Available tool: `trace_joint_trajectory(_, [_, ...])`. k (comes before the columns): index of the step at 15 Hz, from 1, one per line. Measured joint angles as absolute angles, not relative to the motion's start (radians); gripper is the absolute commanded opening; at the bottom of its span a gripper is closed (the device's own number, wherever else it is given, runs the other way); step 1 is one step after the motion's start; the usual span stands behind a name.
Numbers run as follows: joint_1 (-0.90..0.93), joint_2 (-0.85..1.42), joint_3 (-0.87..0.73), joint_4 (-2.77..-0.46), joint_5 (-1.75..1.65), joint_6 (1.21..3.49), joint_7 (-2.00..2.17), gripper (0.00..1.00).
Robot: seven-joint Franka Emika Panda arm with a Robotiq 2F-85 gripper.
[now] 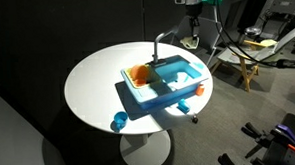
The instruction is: Pick up the white container from the dish rack and place it on the light blue surface next to the tap
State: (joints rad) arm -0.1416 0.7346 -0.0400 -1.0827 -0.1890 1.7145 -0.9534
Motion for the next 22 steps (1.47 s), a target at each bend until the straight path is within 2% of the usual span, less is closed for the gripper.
trace_joint_trajectory(13, [-0.126, 0.747, 0.016, -1.083, -0.187, 1.801, -0.957, 0.08])
trace_joint_trajectory(14, [-0.126, 0.749, 0.016, -1.083, -0.187, 1.804, -0.957, 0.31])
trace_joint_trajectory(22, [-0.127, 0.751, 0.016, -1.083, -0.187, 1.807, -0.957, 0.31])
